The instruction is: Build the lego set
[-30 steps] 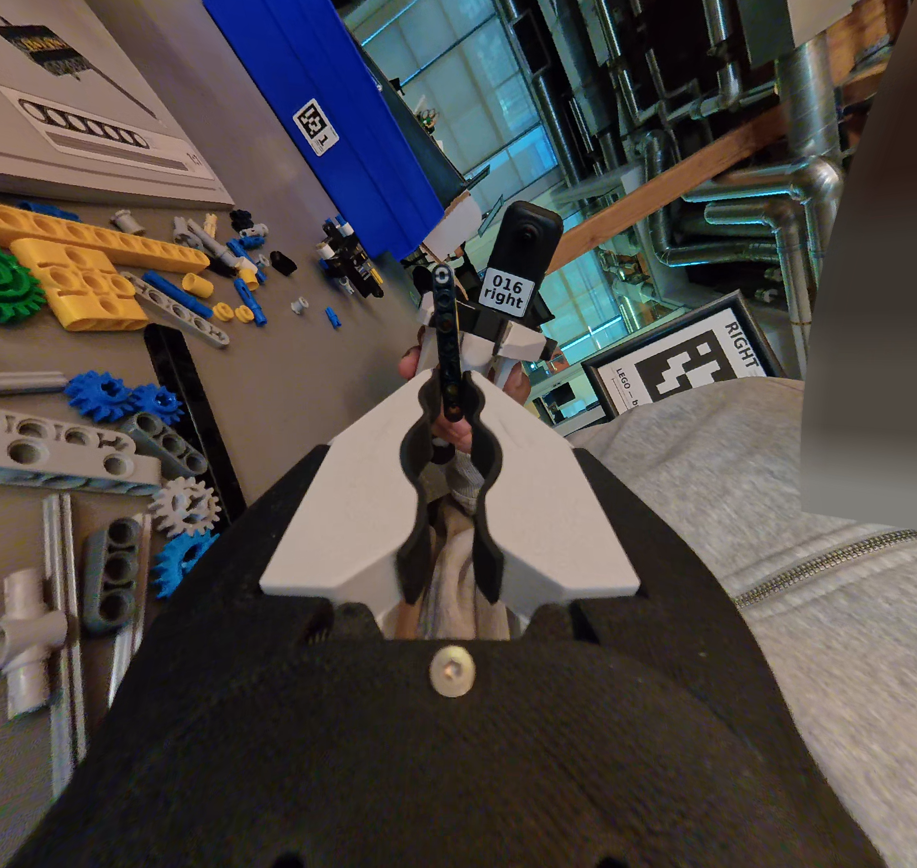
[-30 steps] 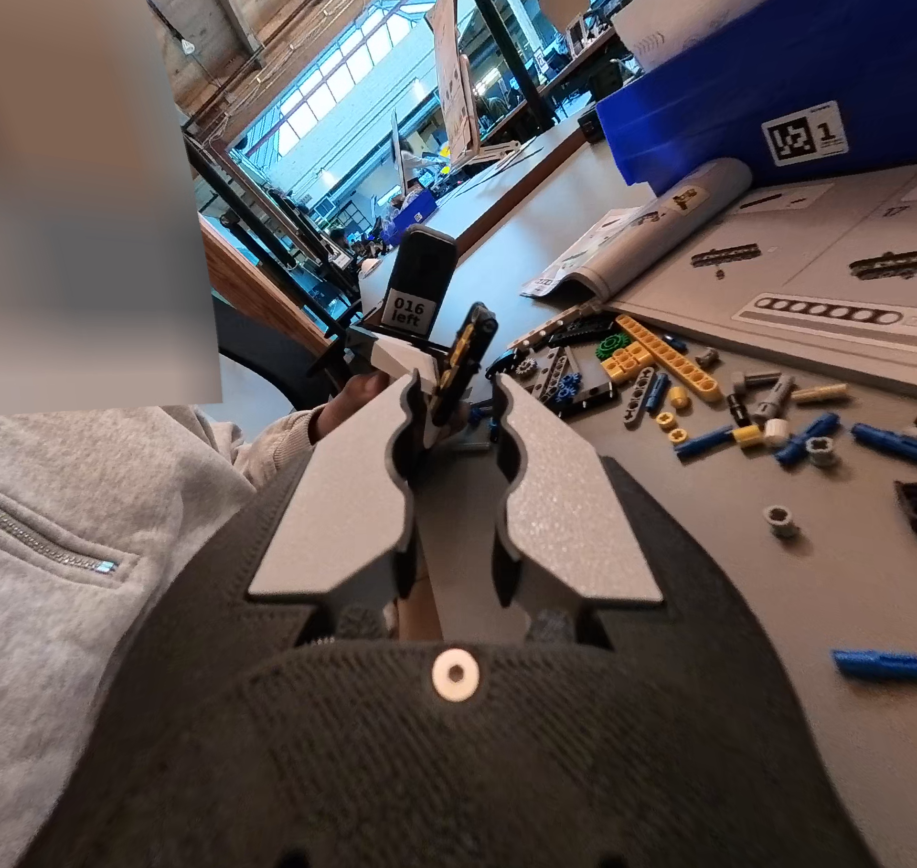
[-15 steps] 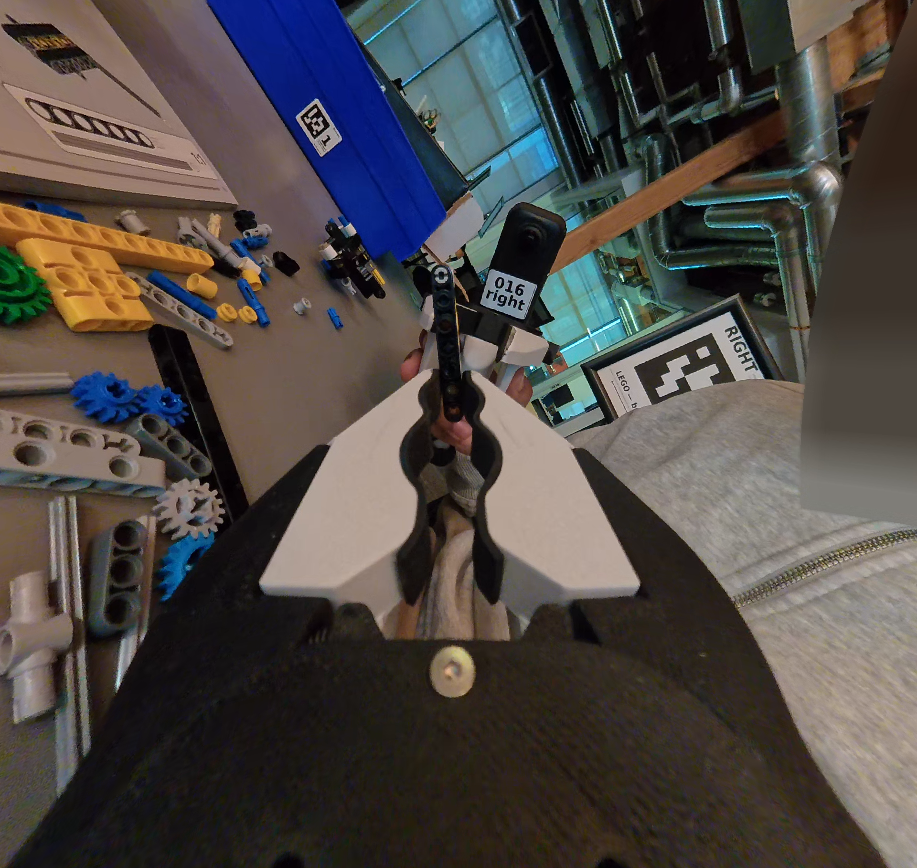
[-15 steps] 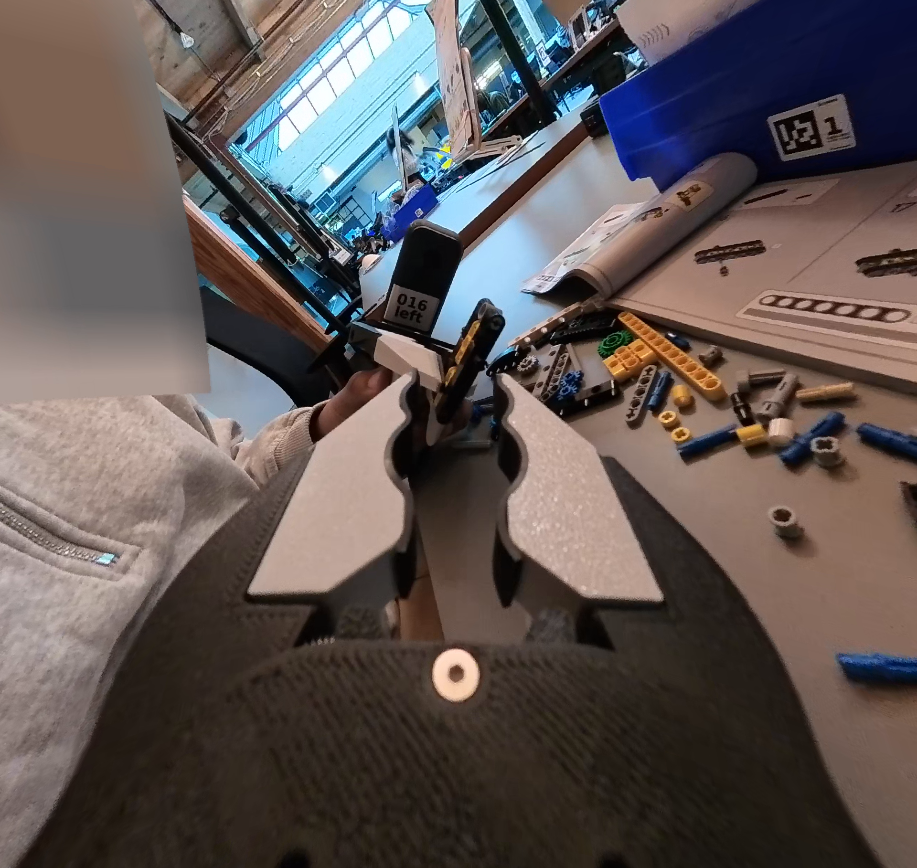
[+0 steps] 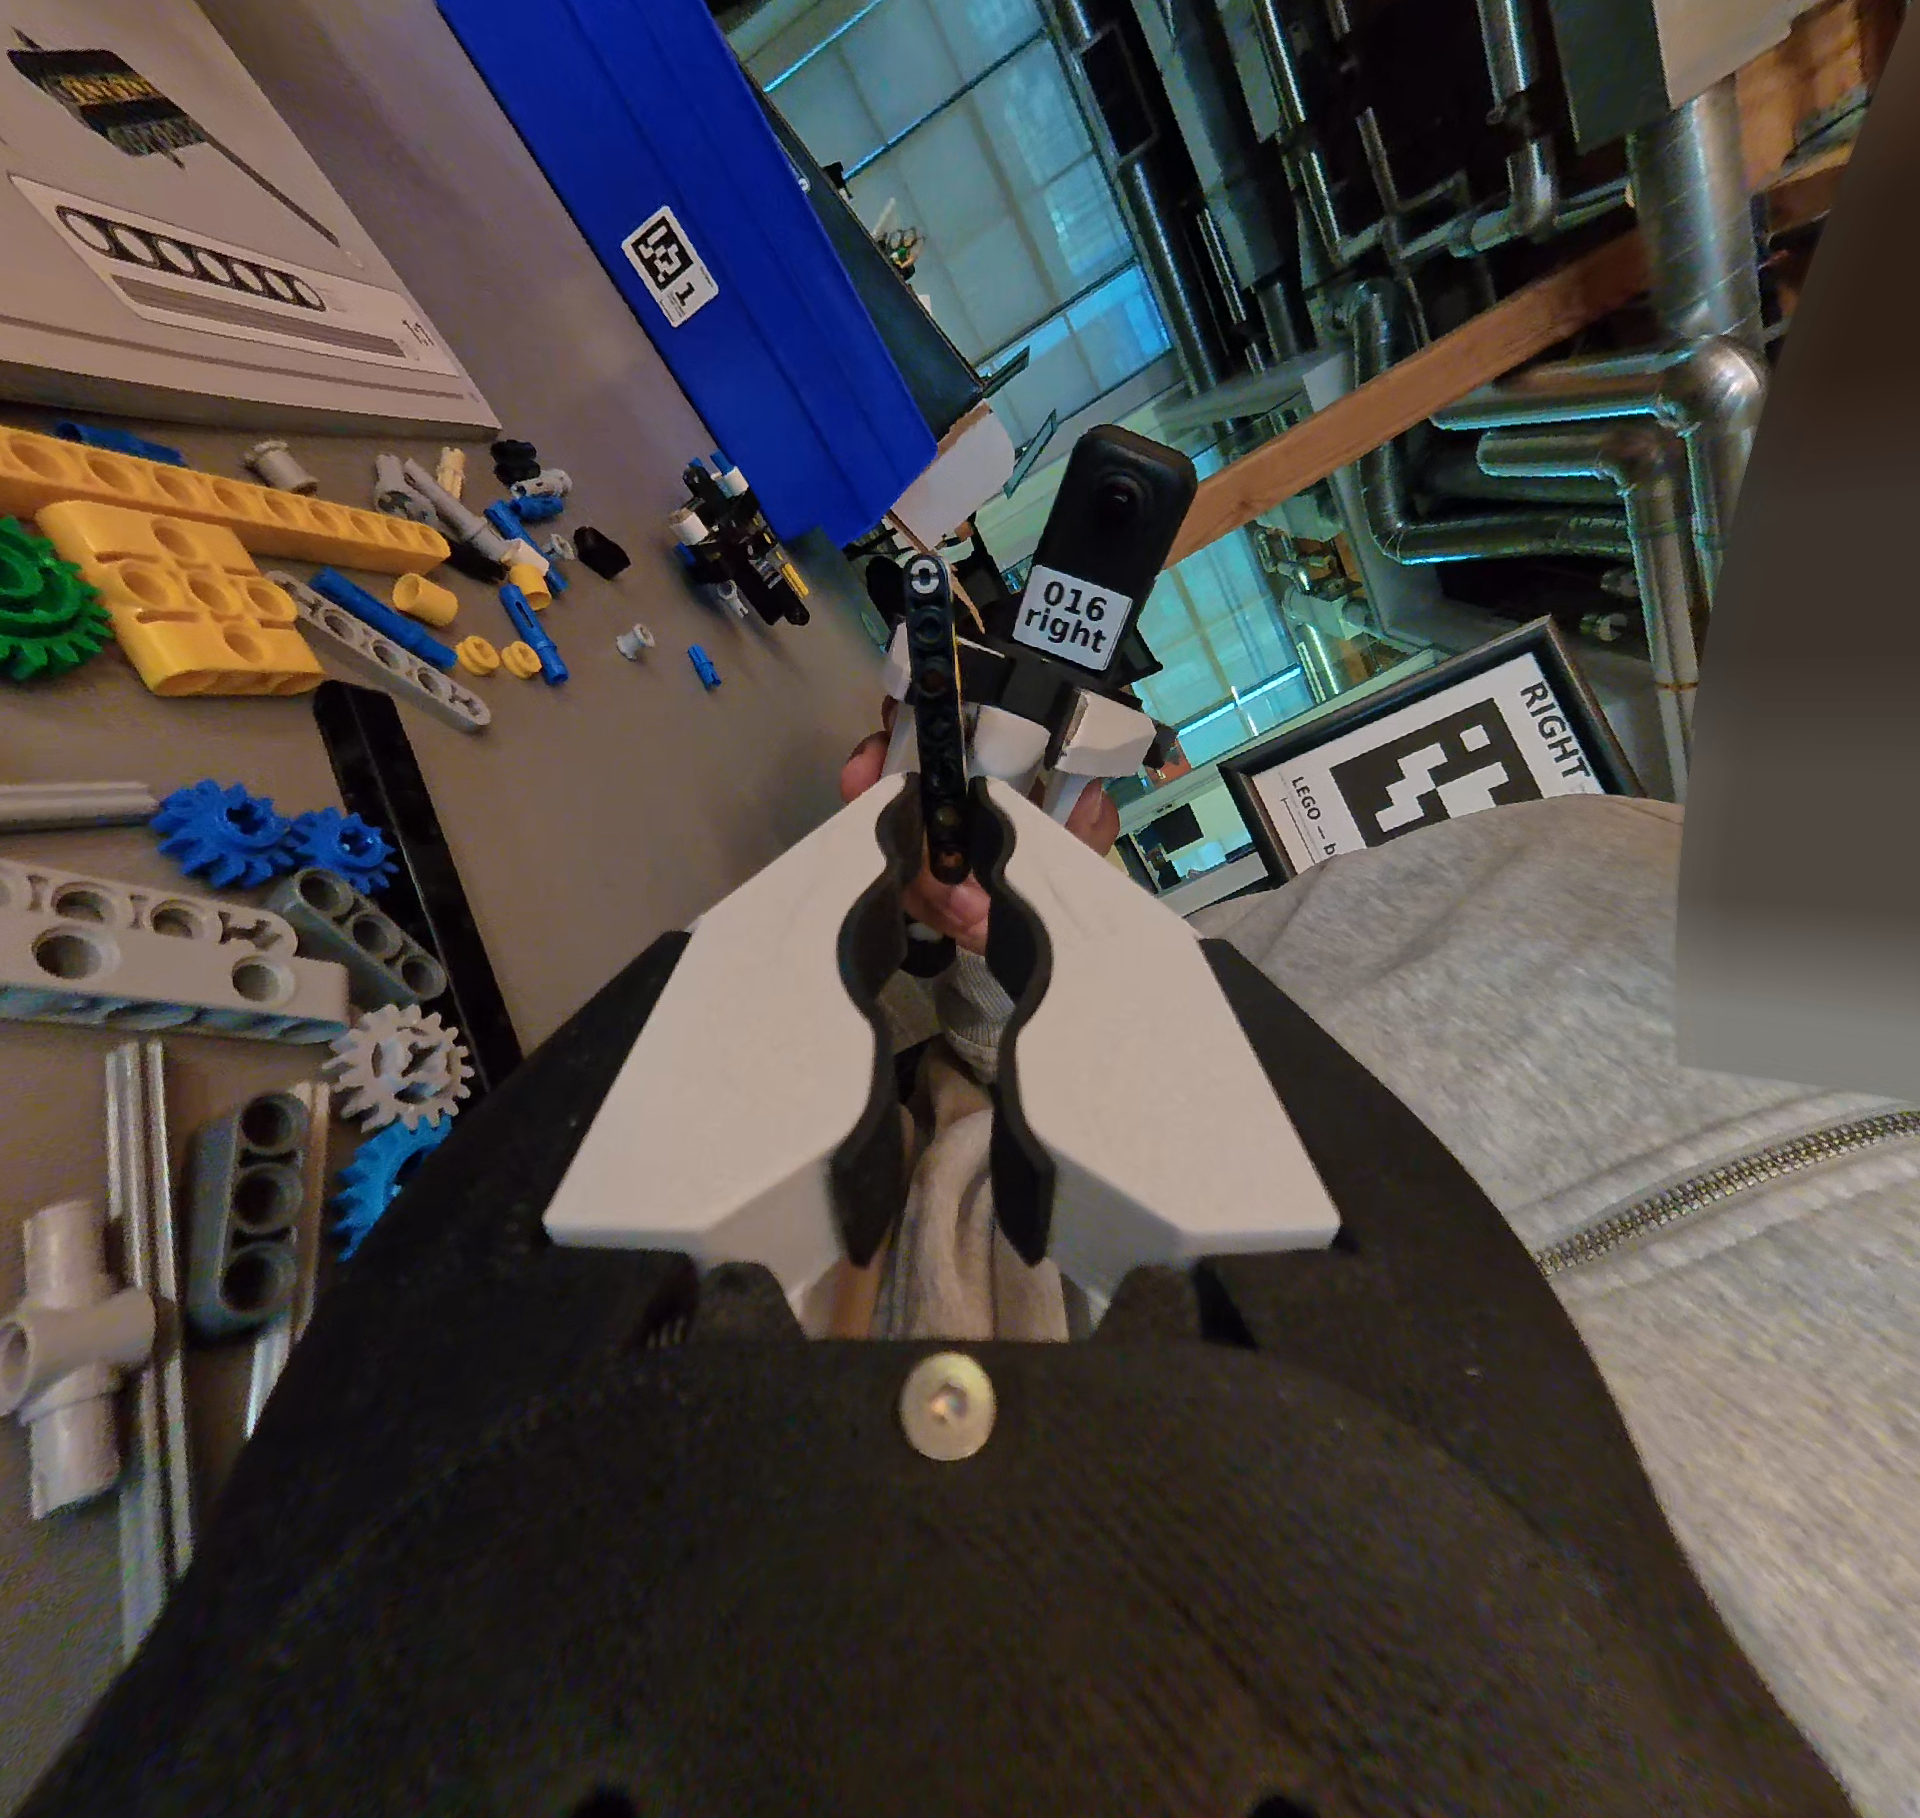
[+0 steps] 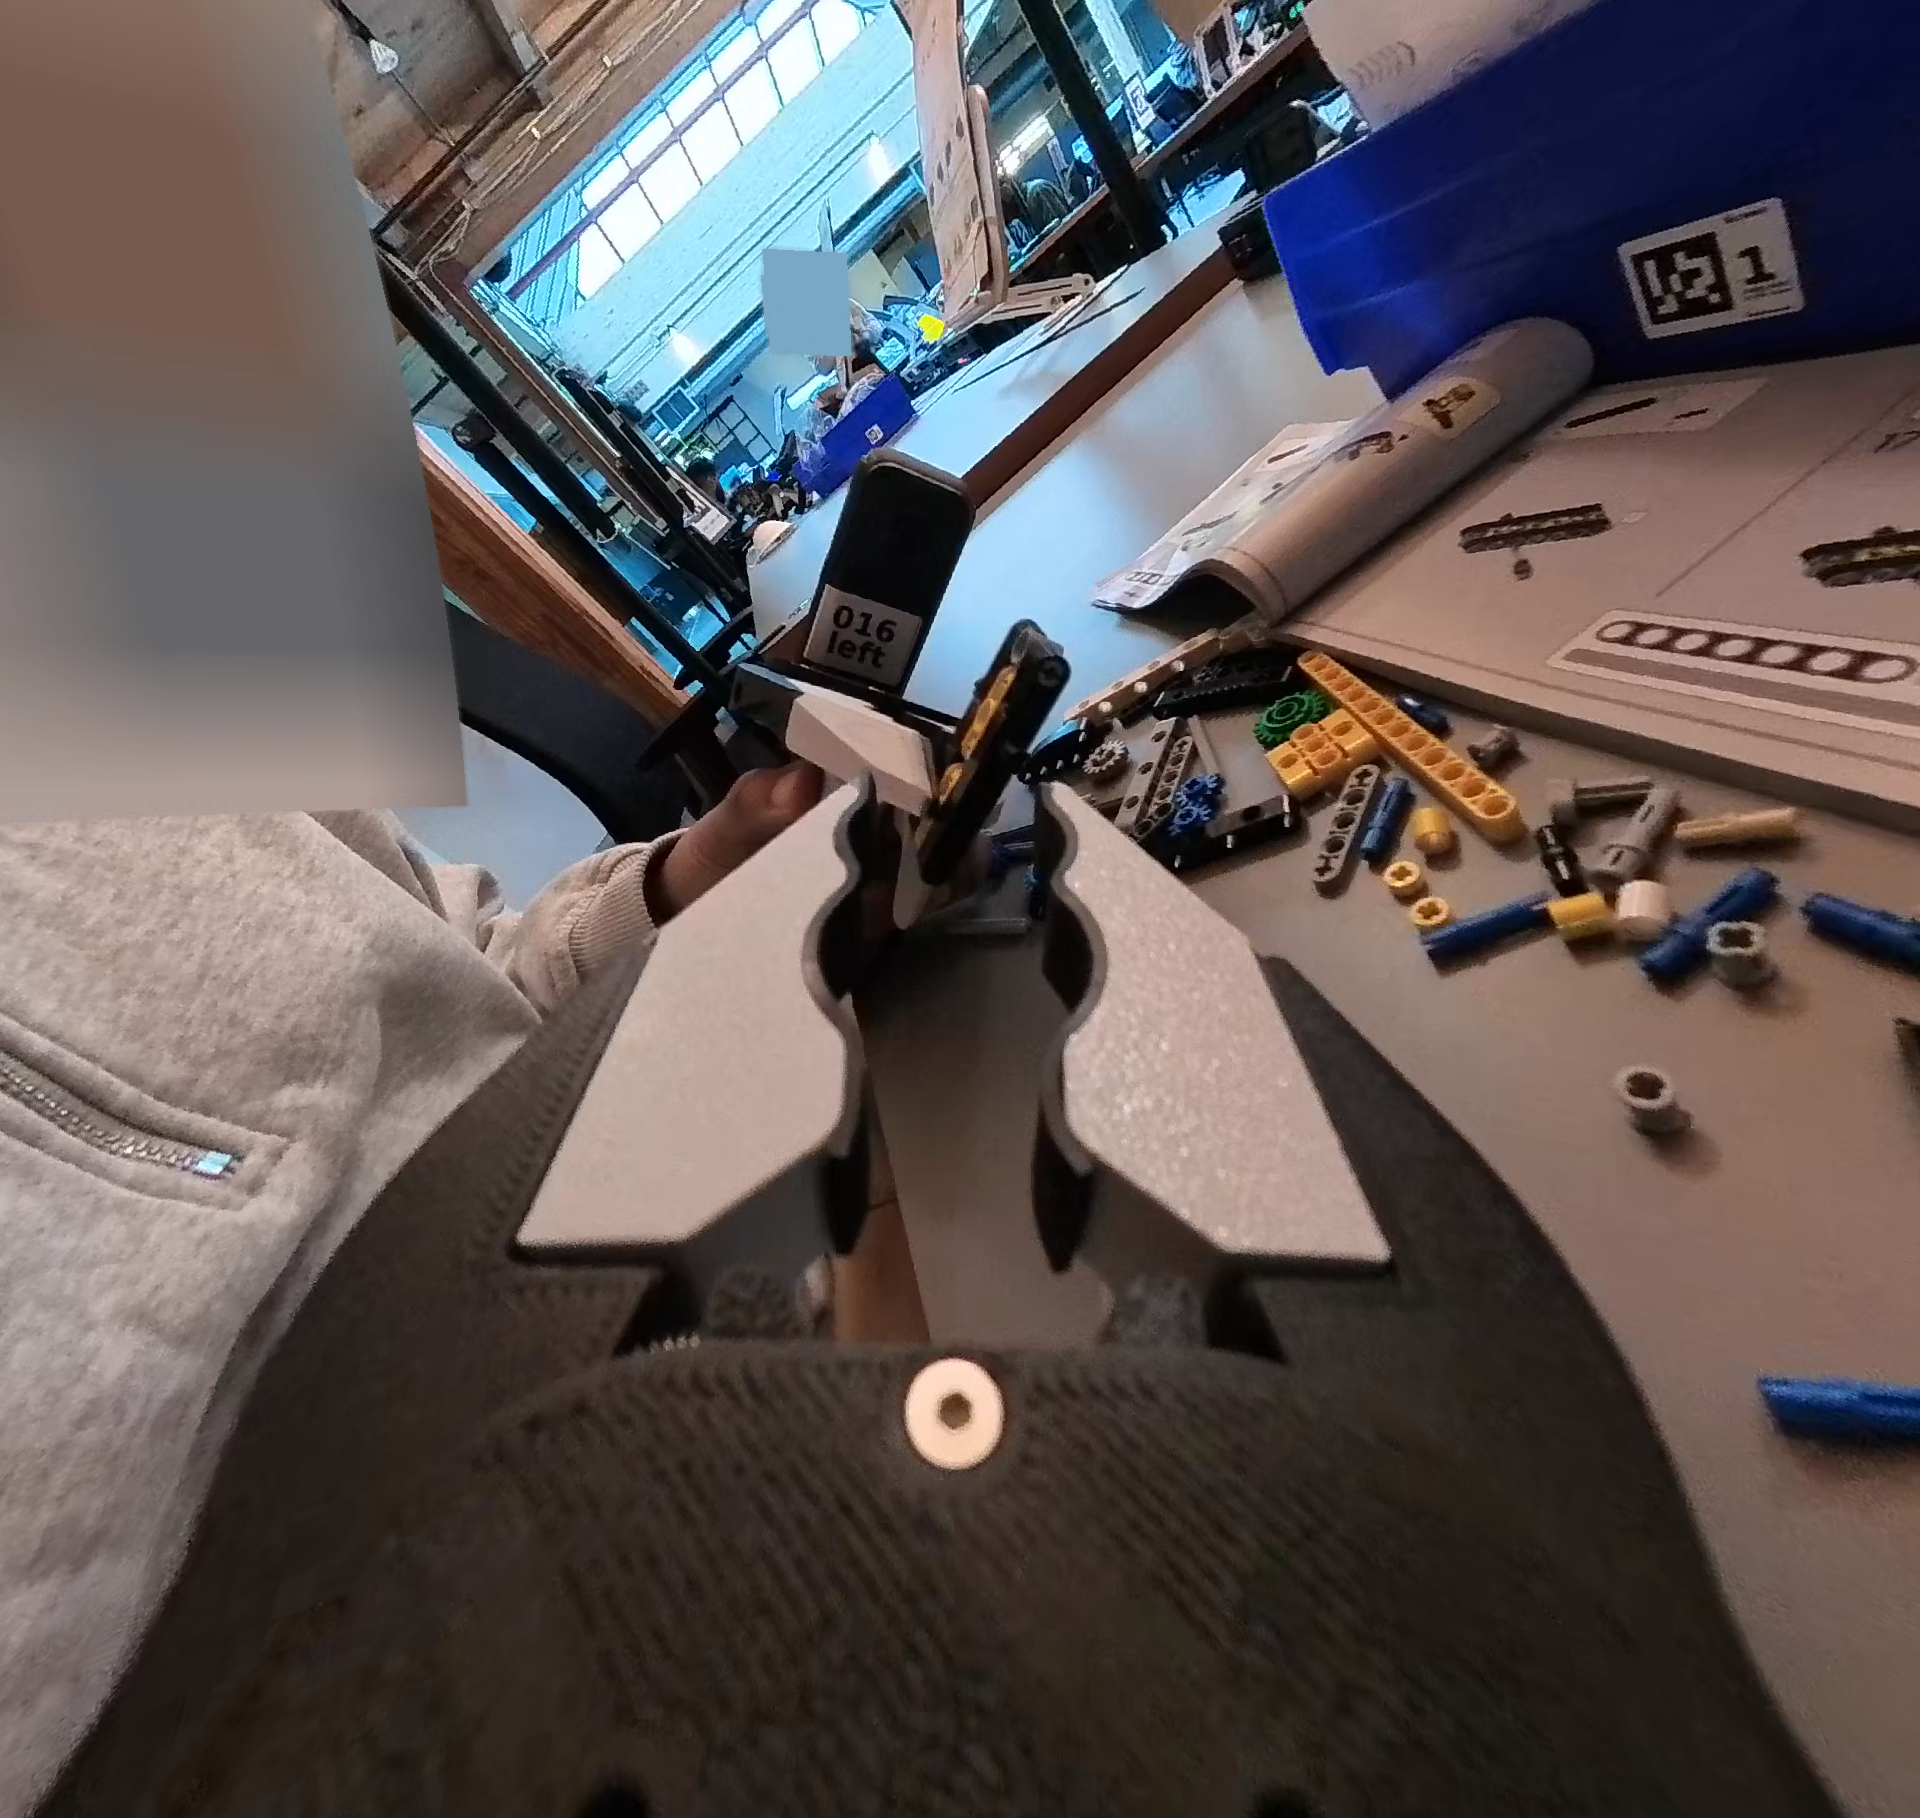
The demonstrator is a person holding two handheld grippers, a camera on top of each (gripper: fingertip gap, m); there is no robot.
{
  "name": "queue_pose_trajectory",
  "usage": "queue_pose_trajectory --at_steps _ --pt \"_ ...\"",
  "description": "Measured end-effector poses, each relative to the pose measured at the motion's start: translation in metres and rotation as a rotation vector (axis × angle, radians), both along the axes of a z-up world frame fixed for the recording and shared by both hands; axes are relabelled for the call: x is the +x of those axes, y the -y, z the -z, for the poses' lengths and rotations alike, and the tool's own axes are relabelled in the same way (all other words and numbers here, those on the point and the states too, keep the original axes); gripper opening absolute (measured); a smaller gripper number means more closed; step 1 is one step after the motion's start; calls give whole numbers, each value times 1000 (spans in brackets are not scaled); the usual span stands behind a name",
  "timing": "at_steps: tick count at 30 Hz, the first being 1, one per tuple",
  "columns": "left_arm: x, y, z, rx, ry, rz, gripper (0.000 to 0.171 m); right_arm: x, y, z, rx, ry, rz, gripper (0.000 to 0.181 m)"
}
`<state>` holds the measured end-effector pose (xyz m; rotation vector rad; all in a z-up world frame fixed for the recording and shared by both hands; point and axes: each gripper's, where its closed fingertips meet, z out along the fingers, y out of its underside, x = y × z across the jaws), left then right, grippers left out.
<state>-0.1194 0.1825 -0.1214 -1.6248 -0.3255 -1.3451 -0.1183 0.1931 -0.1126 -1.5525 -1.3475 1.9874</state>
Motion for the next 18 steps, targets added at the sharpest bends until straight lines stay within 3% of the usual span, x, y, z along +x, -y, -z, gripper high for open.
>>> queue_pose_trajectory --at_steps 18 --pt "2 0 1 -3 -10 9 7 3 -1 -6 25 -39 11 26"
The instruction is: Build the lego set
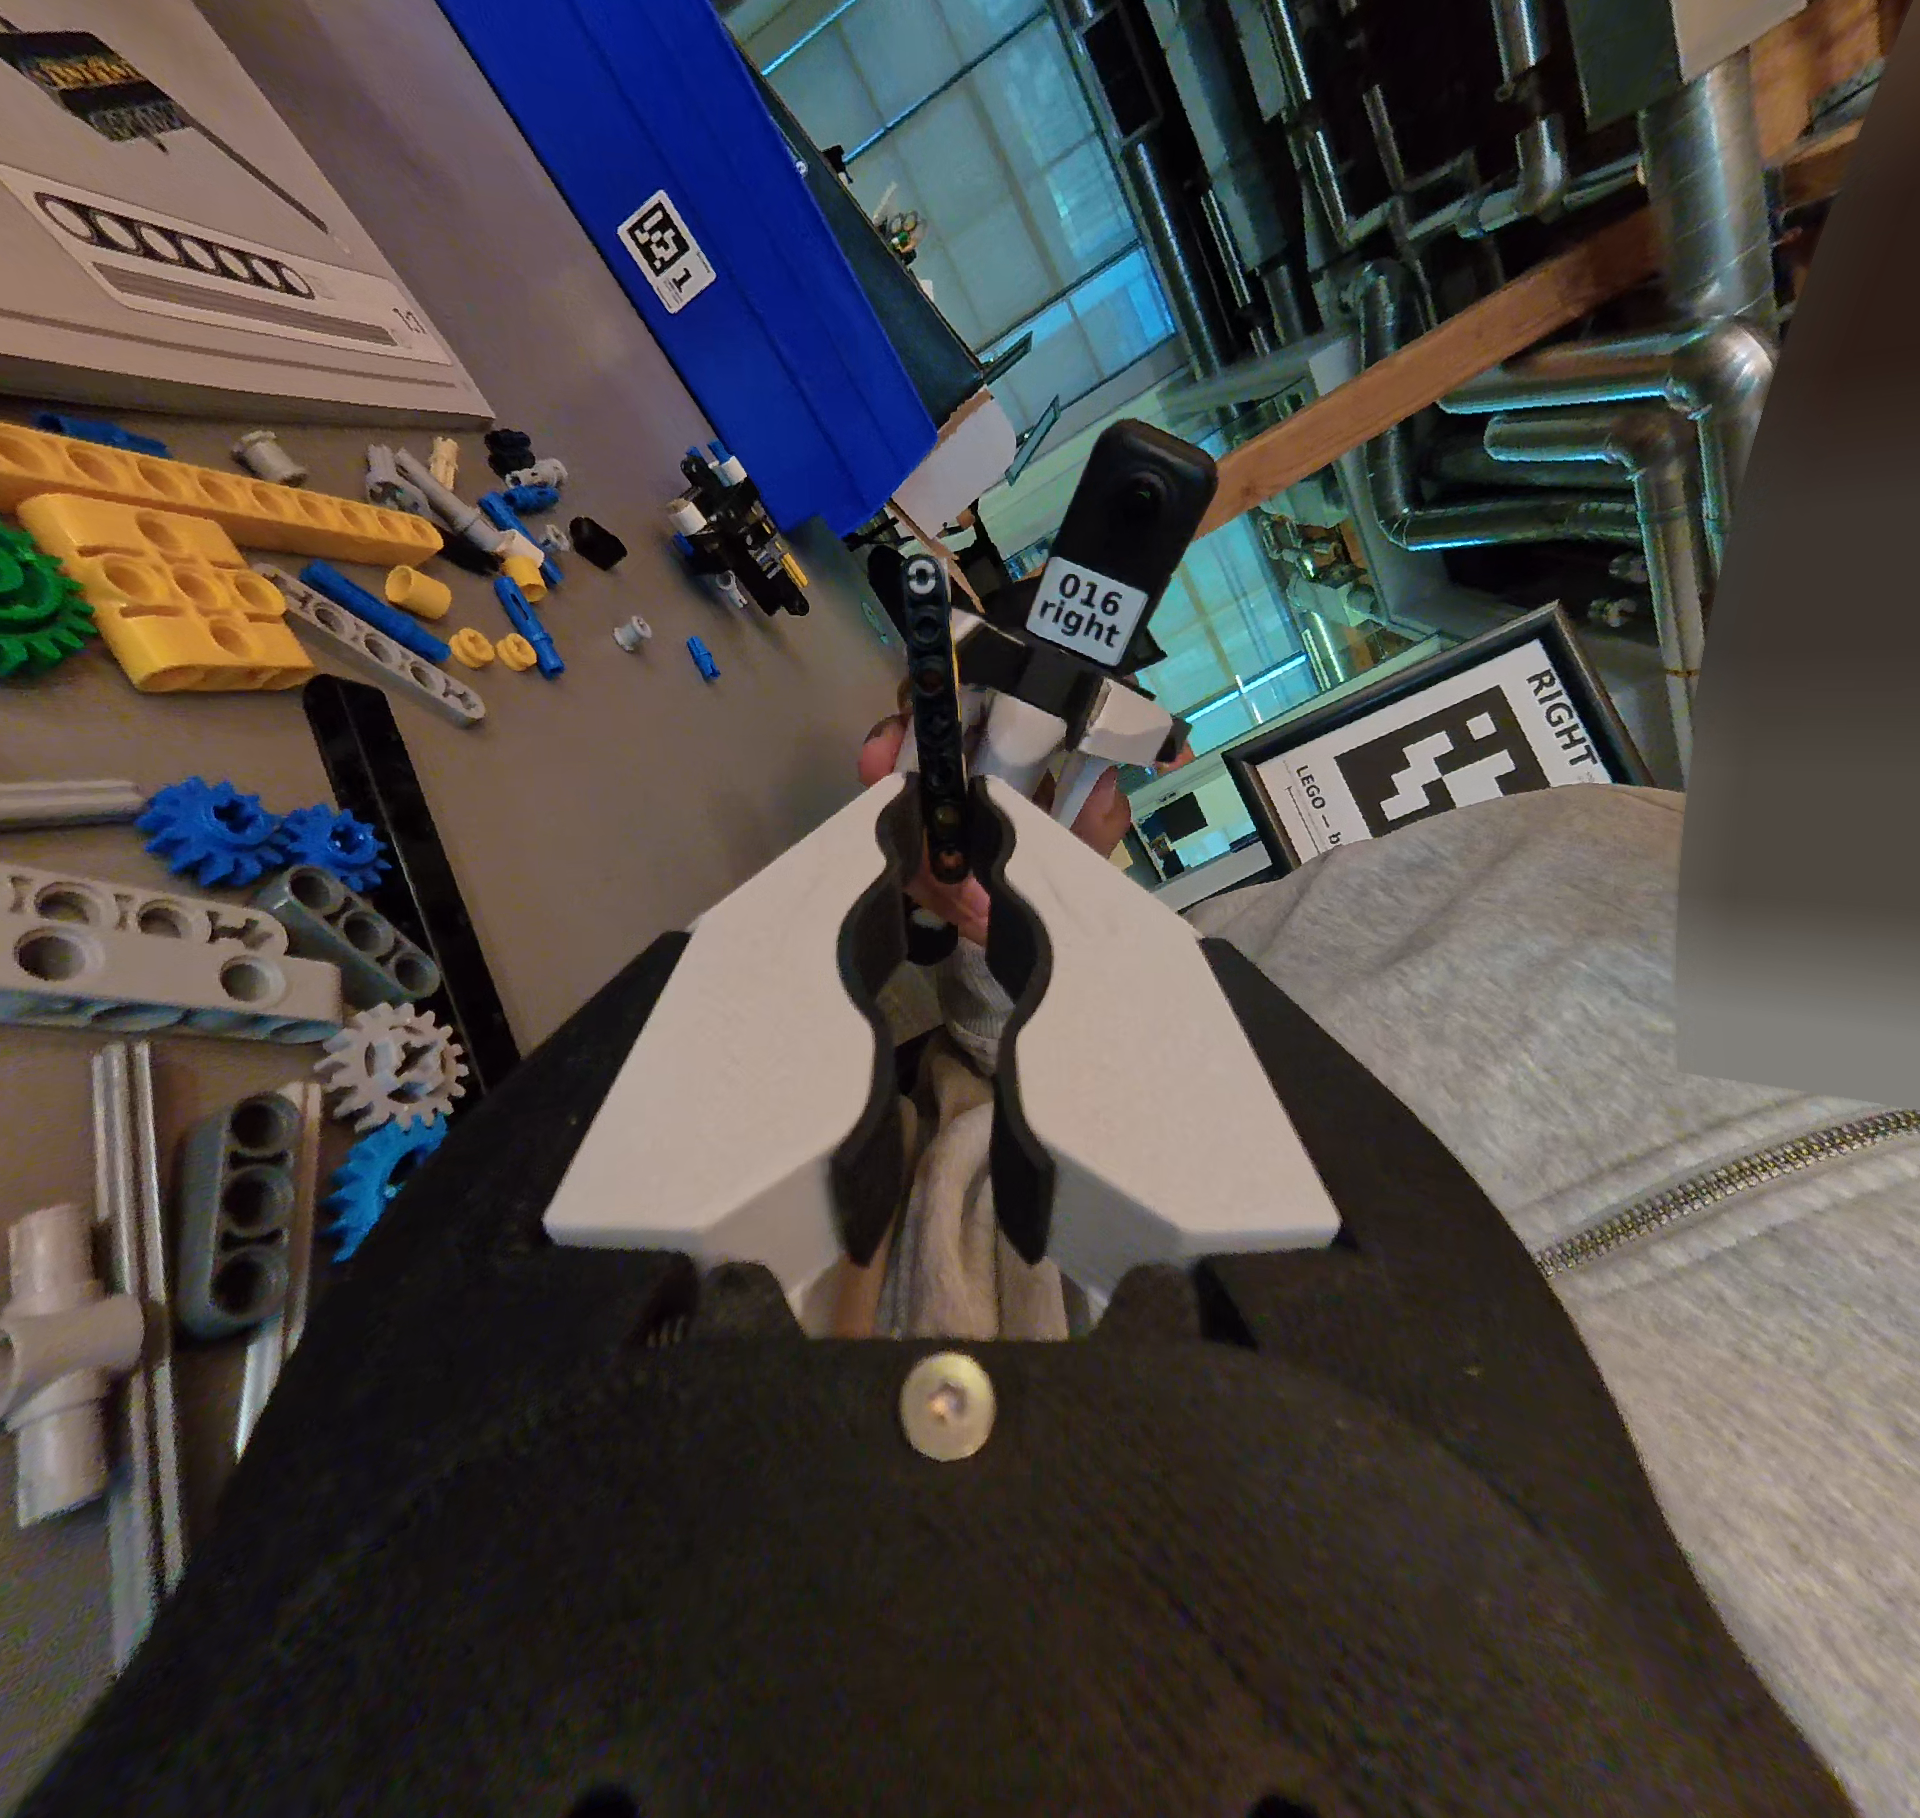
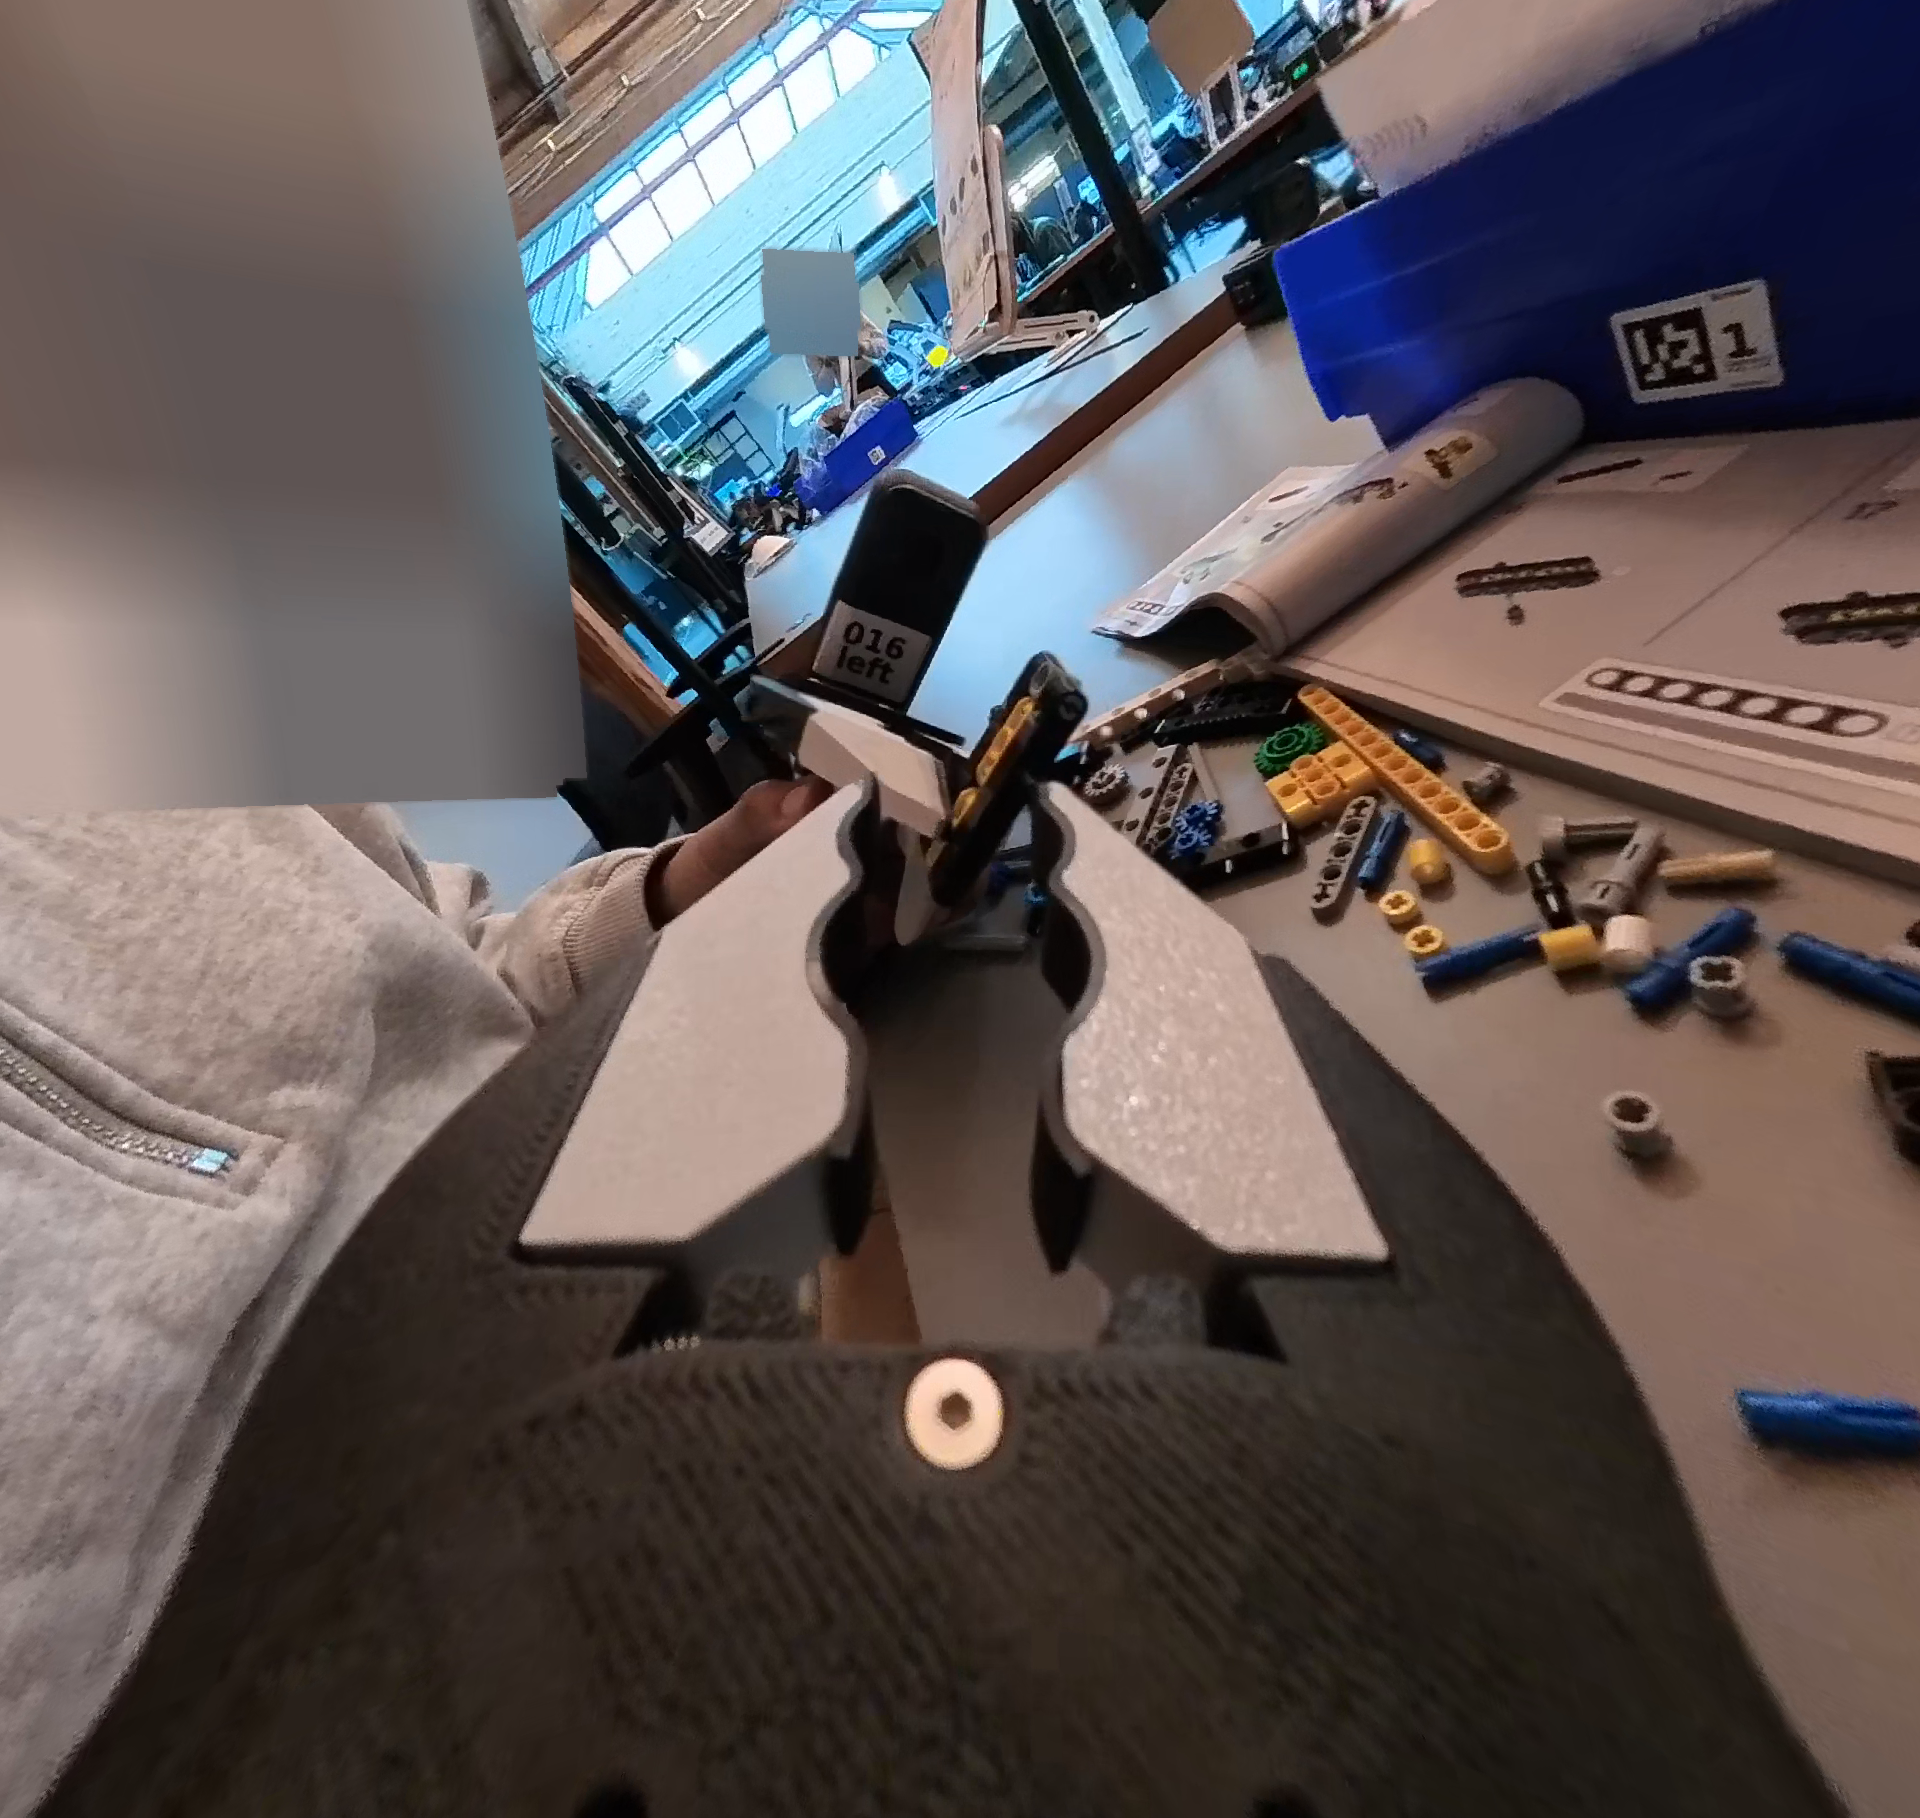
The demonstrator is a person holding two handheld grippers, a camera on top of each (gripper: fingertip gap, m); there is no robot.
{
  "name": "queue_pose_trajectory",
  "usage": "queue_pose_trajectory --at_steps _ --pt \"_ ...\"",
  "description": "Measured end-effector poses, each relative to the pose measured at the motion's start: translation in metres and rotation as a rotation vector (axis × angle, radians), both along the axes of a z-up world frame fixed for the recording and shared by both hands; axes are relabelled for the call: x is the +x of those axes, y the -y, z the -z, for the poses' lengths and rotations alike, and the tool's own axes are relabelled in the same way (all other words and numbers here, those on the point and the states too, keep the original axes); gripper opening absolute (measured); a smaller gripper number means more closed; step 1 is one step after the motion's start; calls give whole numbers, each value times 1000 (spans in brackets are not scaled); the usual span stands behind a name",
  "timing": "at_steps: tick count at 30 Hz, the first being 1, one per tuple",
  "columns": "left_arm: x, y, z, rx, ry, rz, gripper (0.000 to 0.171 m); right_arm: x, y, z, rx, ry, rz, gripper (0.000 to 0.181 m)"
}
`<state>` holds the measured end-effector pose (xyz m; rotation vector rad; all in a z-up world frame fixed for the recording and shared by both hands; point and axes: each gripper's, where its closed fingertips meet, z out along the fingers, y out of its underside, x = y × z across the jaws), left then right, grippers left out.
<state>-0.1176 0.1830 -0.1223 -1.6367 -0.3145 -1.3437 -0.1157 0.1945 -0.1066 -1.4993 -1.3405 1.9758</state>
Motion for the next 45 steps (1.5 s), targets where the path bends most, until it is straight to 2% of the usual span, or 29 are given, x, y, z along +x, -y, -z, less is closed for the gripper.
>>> queue_pose_trajectory --at_steps 10,13,15,17,20,23,29,42,45 --pt "1 1 -2 11 7 9 7 0 1 0 12 -3 3 26" --pt "-7 10 -13 48 70 34 8 1 -1 -1 8 -4 7 26" --pt "-39 18 -31 105 140 -49 7 1 -3 -1 1 -4 9 26" --pt "-80 30 -45 152 149 -173 7 2 -4 -1 1 -6 13 27" --pt "-126 48 -39 117 5 -337 7 2 -3 -1 4 -4 11 27" --pt "-145 64 -35 114 -39 -427 7 1 -3 0 7 4 11 27" --pt "-143 69 -32 148 18 -397 7 -1 -2 2 9 16 14 27" --pt "-128 68 -37 227 2 -319 7 1 1 -4 63 -20 17 23" --pt "-123 66 -38 246 4 -292 7 6 -21 -18 79 -100 92 22"
